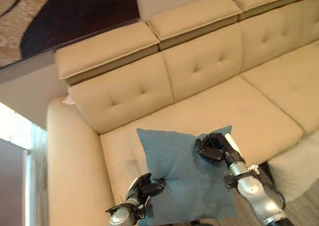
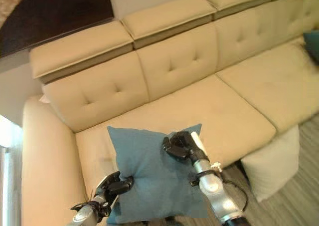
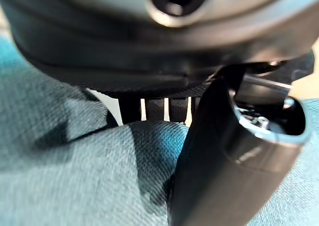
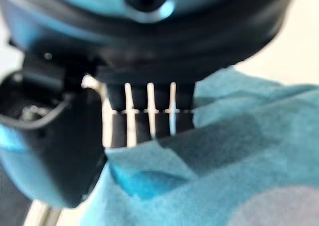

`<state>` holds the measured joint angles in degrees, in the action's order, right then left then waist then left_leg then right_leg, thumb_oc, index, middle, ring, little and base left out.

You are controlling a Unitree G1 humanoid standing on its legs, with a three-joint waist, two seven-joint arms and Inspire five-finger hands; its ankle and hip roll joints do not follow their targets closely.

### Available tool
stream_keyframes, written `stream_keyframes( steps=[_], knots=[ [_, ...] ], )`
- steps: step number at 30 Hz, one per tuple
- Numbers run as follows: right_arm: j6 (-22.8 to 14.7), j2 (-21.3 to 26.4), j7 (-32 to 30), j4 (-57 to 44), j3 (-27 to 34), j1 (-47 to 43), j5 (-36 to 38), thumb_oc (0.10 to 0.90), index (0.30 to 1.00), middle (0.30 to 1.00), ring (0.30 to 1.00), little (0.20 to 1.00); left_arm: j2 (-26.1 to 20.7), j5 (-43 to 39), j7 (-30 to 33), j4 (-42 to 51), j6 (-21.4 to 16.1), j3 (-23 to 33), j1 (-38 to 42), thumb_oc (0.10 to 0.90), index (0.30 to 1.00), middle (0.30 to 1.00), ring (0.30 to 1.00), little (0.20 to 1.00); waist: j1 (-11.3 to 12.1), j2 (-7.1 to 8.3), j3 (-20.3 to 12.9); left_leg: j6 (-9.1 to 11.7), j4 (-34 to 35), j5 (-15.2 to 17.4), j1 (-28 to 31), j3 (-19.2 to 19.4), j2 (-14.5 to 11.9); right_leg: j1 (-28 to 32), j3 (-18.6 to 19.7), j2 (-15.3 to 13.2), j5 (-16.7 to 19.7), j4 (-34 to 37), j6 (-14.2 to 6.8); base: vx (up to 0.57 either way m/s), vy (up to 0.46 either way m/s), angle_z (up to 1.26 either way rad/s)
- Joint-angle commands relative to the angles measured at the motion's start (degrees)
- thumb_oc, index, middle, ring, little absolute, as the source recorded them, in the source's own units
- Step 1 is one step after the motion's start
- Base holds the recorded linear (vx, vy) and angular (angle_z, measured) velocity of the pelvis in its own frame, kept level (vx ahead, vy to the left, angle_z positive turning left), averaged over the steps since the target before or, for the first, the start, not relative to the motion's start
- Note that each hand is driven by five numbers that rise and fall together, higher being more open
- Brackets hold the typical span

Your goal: Pick up all the scattered cushions and arrange them neatly on the sofa.

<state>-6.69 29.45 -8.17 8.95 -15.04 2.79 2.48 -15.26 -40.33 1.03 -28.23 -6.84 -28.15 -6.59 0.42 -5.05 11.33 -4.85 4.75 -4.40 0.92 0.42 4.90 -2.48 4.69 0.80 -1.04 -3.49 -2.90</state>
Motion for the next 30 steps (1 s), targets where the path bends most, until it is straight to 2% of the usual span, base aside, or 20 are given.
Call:
stream_keyframes(
  steps=[1,3,4,8,11,13,16,19,23,24,25,30],
  knots=[
    [-8.01,-5.52,0.98,-8.16,-2.19,-4.32,0.72,0.4,0.3,0.3,0.3,0.3,1.78,1.26,-4.57,6.69,-4.13,0.35,3.72,0.4,0.3,0.3,0.3,0.3,3.42,2.67,-7.36,0.66,-2.5,-0.28,-4.41,3.87,1.83,5.78,-10.65,0.39,-2.23,-9.02,-3.11,0.03,-0.059,-0.45],
    [-7.3,-6.55,1.56,-8.01,-2.34,-3.82,1.05,0.4,0.3,0.3,0.3,0.3,1.49,0.64,-4.09,6.48,-3.8,0.87,3.2,0.4,0.3,0.3,0.3,0.3,3.67,2.45,-7.37,0.73,-1.83,0.31,-2.64,3.7,0.33,4.48,-16.97,-4.5,-1.21,-10.98,-3.66,0.02,-0.085,-0.45],
    [-7.2,-6.52,1.75,-7.95,-1.88,-3.12,1.28,0.4,0.3,0.3,0.3,0.3,1.3,0.3,-4.24,6.43,-3.5,1.04,3.29,0.4,0.3,0.3,0.3,0.3,3.4,2.2,-7.54,0.76,-1.35,0.57,-1.78,2.53,-0.16,3.65,-17.22,-5.81,-0.93,-11.57,-3.67,0.04,-0.091,-0.09],
    [-7.14,-7.17,1.46,-9.35,0.16,-1.57,1.55,0.4,0.3,0.3,0.3,0.3,1.13,-0.06,-4.18,6.18,-3.79,0.98,3.2,0.4,0.3,0.3,0.3,0.3,1.71,1.47,-8.08,0.99,-0.53,1.65,-0.43,-1.42,-1.25,0.81,-10.52,-10.38,3.43,-9.2,-4.37,0.07,-0.138,0.35],
    [-7.04,-7.21,0.23,-9.33,1.0,-1.91,0.3,0.4,0.3,0.3,0.3,0.3,0.76,0.13,-3.56,6.08,-4.14,0.92,3.69,0.4,0.3,0.3,0.3,0.3,0.7,2.01,-8.36,1.35,-0.63,2.89,0.5,-3.94,-1.09,-0.37,-4.0,-12.24,7.38,-4.11,-5.54,0.1,-0.218,0.51],
    [-6.88,-7.12,0.08,-9.01,1.13,-2.52,-0.27,0.4,0.3,0.3,0.3,0.3,0.4,0.39,-3.18,6.56,-4.31,1.28,3.83,0.4,0.3,0.3,0.3,0.3,0.63,2.2,-8.2,1.58,-0.67,3.4,1.17,-4.79,-1.19,-0.91,-3.13,-12.51,8.64,-2.82,-5.73,0.09,-0.18,0.32],
    [-6.28,-7.05,-0.32,-7.33,0.61,-4.37,-2.08,0.4,0.3,0.3,0.3,0.3,-0.12,1.67,-2.7,5.75,-4.33,2.56,4.07,0.4,0.3,0.3,0.3,0.3,1.28,3.73,-8.64,2.13,-1.11,4.91,2.03,-5.55,-1.23,1.76,-5.2,-13.78,8.13,1.77,-6.85,0.09,-0.203,0.33],
    [-5.84,-5.45,-0.7,-4.57,-0.83,-9.09,-3.97,0.4,0.3,0.3,0.3,0.3,-0.92,3.86,-1.5,4.2,-4.58,3.89,5.59,0.4,0.3,0.3,0.3,0.3,2.6,4.54,-9.8,4.24,-0.58,4.65,2.56,-7.12,-3.63,3.35,-6.89,-11.84,6.83,2.26,-6.21,0.15,-0.357,0.11],
    [-5.91,-3.44,-1.57,-5.04,-1.24,-13.43,-4.09,0.4,0.3,0.3,0.3,0.3,-1.98,5.05,0.52,4.55,-4.94,4.8,8.77,0.4,0.3,0.3,0.3,0.3,2.88,4.5,-9.92,6.47,-0.09,3.3,1.61,-9.97,-6.2,4.13,-9.87,-9.31,2.83,1.07,-4.3,0.07,-0.249,0.37],
    [-5.91,-3.3,-1.71,-5.59,-0.98,-13.4,-3.29,0.4,0.3,0.3,0.3,0.3,-2.13,4.47,0.73,5.3,-4.89,5.14,9.1,0.4,0.3,0.3,0.3,0.3,3.13,4.52,-9.89,7.28,0.22,2.89,1.31,-11.24,-7.48,4.27,-11.16,-8.19,1.15,0.16,-3.49,0.03,-0.226,0.51],
    [-5.91,-3.3,-1.71,-5.59,-0.98,-13.4,-3.28,0.4,0.3,0.3,0.3,0.3,-2.14,4.47,0.74,5.33,-4.87,5.15,9.08,0.4,0.3,0.3,0.3,0.3,2.96,4.51,-9.89,7.32,0.21,2.89,1.28,-11.42,-7.5,4.3,-11.34,-8.17,1.07,0.1,-3.45,0.03,-0.212,0.52],
    [-6.75,-3.98,-0.8,-7.35,-0.35,-8.99,-1.64,0.4,0.3,0.3,0.3,0.3,-2.02,2.57,0.28,8.52,-4.46,6.08,6.12,0.4,0.3,0.3,0.3,0.3,3.11,4.69,-8.97,9.12,-0.66,1.28,-0.31,-13.95,-10.38,5.41,-13.28,-4.62,-1.7,-0.79,-1.04,0.02,-0.226,0.43]
  ],
)
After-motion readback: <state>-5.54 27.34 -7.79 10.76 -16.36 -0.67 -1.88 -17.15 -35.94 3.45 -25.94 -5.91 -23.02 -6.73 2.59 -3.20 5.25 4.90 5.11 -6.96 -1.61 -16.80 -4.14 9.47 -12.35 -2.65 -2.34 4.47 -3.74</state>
